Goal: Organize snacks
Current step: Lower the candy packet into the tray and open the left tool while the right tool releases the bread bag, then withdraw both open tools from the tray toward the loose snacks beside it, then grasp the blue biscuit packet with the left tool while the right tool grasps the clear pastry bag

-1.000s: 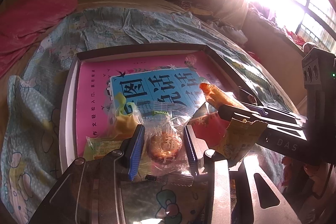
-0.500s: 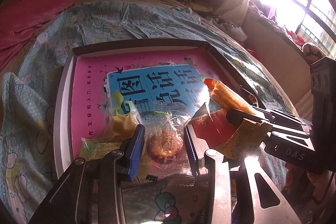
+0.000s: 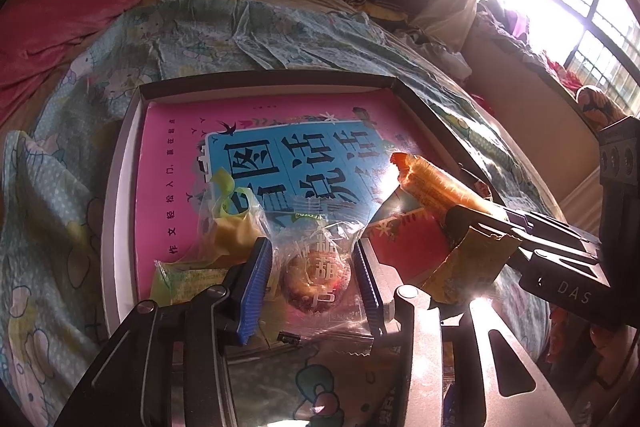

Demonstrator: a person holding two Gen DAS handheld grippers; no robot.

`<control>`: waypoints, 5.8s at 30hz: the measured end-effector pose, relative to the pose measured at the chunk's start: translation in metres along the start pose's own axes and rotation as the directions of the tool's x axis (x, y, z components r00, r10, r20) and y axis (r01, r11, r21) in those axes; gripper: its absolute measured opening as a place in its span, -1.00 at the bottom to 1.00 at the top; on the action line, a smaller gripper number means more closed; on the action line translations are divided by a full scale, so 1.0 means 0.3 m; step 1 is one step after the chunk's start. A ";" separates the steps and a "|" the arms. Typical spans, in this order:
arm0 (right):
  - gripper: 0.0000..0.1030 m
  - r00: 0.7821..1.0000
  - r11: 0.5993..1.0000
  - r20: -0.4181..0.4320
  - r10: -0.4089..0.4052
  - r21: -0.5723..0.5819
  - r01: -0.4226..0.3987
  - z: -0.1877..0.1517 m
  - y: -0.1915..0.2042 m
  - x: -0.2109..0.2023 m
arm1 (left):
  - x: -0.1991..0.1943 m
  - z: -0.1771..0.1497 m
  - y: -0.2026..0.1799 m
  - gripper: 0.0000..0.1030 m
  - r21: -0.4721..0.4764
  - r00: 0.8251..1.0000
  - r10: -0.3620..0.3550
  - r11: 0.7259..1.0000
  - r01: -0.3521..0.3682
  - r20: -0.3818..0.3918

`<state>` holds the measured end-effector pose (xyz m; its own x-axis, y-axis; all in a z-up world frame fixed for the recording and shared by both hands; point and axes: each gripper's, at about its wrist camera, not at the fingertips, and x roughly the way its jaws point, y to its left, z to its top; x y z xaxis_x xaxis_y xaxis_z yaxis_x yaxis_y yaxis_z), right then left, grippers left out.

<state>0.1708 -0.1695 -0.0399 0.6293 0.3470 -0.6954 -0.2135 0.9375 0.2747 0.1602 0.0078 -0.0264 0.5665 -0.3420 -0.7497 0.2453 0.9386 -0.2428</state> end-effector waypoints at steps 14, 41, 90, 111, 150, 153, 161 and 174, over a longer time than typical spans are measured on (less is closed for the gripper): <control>-0.20 1.000 1.000 0.014 0.001 0.016 -0.001 -0.001 -0.008 -0.027 | -0.018 0.002 -0.002 0.02 -0.004 1.000 -0.005 1.000 0.005 0.009; 0.01 0.998 0.998 0.042 -0.054 -0.011 0.055 -0.013 -0.014 -0.080 | -0.097 -0.005 0.018 0.47 0.000 0.998 0.039 0.999 -0.039 0.057; 0.13 0.989 0.997 0.132 -0.062 -0.043 0.069 0.011 0.012 -0.177 | -0.180 -0.032 0.041 0.47 -0.031 0.993 0.057 0.998 -0.054 0.100; 0.40 0.986 0.997 0.169 0.007 -0.079 0.007 -0.031 0.067 -0.260 | -0.258 -0.093 -0.063 0.54 0.005 0.996 0.027 1.000 -0.027 0.086; 0.42 0.996 0.995 -0.014 0.092 -0.037 -0.093 -0.156 0.055 -0.201 | -0.172 -0.267 -0.203 0.54 0.171 0.992 -0.044 0.983 0.064 -0.116; 0.42 0.994 0.994 -0.050 0.098 -0.040 -0.100 -0.174 0.060 -0.171 | -0.149 -0.274 -0.203 0.54 0.170 0.989 -0.051 0.983 0.074 -0.136; 0.42 0.988 0.993 -0.120 0.097 -0.059 -0.105 -0.200 0.082 -0.078 | -0.106 -0.284 -0.195 0.54 0.158 0.984 -0.057 0.984 0.084 -0.167; 0.03 0.988 0.982 -0.083 0.131 -0.129 -0.141 -0.183 0.115 -0.020 | -0.056 -0.282 -0.195 0.54 0.140 0.985 -0.051 0.987 0.074 -0.162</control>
<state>0.1185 -0.1380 -0.0626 0.5318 0.4678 -0.7059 -0.3950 0.8744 0.2819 0.0697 -0.0376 -0.0516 0.4182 -0.3770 -0.8264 0.3939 0.8951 -0.2090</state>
